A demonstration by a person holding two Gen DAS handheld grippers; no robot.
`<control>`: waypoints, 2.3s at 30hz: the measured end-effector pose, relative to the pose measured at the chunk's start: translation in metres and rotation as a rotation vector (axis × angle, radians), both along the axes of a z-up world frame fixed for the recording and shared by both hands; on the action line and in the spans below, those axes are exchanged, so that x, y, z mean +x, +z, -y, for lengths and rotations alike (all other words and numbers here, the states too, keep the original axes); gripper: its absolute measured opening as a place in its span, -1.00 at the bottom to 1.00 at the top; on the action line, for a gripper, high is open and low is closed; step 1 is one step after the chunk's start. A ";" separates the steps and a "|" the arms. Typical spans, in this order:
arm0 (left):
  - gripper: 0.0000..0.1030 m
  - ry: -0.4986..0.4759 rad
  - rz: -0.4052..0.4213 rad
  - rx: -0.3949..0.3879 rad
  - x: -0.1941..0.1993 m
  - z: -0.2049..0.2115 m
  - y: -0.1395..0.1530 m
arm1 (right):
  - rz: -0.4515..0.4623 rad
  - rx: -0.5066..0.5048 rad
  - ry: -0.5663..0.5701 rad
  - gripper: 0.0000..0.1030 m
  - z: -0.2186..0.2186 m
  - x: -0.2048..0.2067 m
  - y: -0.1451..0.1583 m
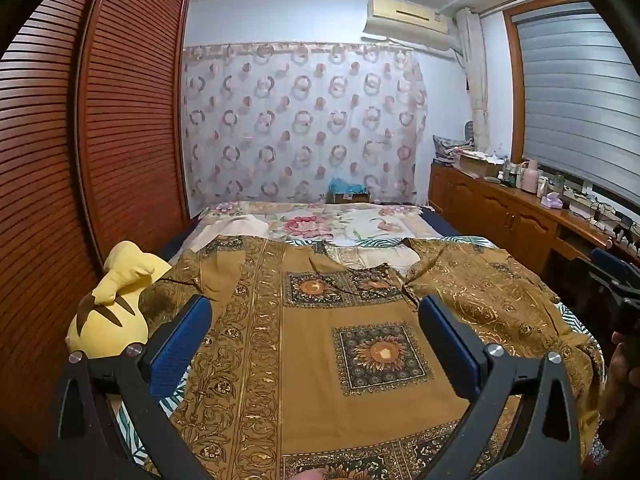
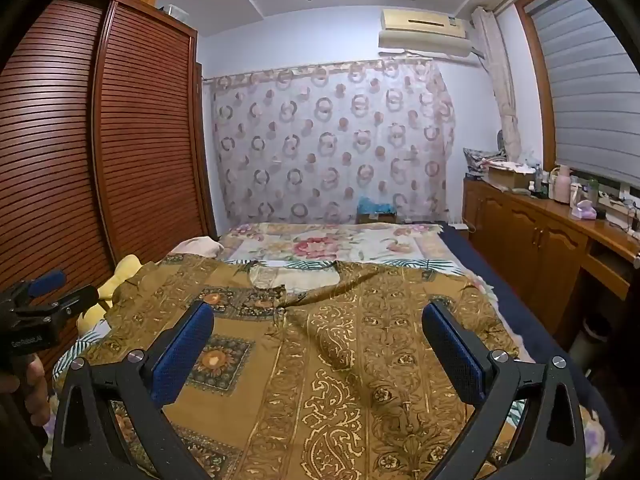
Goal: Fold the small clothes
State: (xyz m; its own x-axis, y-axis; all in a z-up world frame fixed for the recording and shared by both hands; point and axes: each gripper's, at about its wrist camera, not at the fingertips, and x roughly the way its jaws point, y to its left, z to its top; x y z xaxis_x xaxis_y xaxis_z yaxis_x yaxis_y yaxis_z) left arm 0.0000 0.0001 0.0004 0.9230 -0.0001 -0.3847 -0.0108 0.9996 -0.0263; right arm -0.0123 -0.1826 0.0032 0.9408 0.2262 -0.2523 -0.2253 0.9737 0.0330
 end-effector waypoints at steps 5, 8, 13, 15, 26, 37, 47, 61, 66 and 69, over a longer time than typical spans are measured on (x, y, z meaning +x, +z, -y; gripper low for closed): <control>1.00 0.000 0.012 0.002 -0.001 0.000 0.000 | 0.005 -0.002 0.000 1.00 0.002 0.000 0.000; 1.00 0.001 0.014 0.002 -0.001 0.000 0.001 | 0.004 -0.011 -0.002 1.00 -0.001 -0.001 0.000; 1.00 0.007 0.014 0.007 -0.002 -0.002 0.005 | 0.010 -0.016 -0.003 1.00 -0.003 -0.001 -0.001; 1.00 0.007 0.015 0.006 -0.002 -0.002 0.005 | 0.014 -0.013 0.002 1.00 -0.001 -0.002 0.000; 1.00 0.002 0.014 0.005 -0.001 -0.004 0.008 | 0.014 -0.012 0.002 1.00 -0.002 -0.003 0.000; 1.00 0.002 0.015 0.006 -0.001 -0.004 0.008 | 0.016 -0.009 0.003 1.00 -0.002 -0.003 0.001; 1.00 0.001 0.013 0.007 -0.001 -0.003 0.008 | 0.016 -0.007 0.004 1.00 -0.001 -0.004 0.001; 1.00 -0.002 0.016 0.010 -0.003 0.005 0.005 | 0.017 -0.006 0.001 1.00 0.000 -0.002 -0.001; 1.00 -0.002 0.017 0.008 -0.003 0.005 0.005 | 0.017 -0.006 0.000 1.00 -0.001 -0.003 -0.001; 1.00 -0.002 0.017 0.011 -0.003 0.005 0.005 | 0.018 -0.006 0.000 1.00 -0.001 -0.003 -0.001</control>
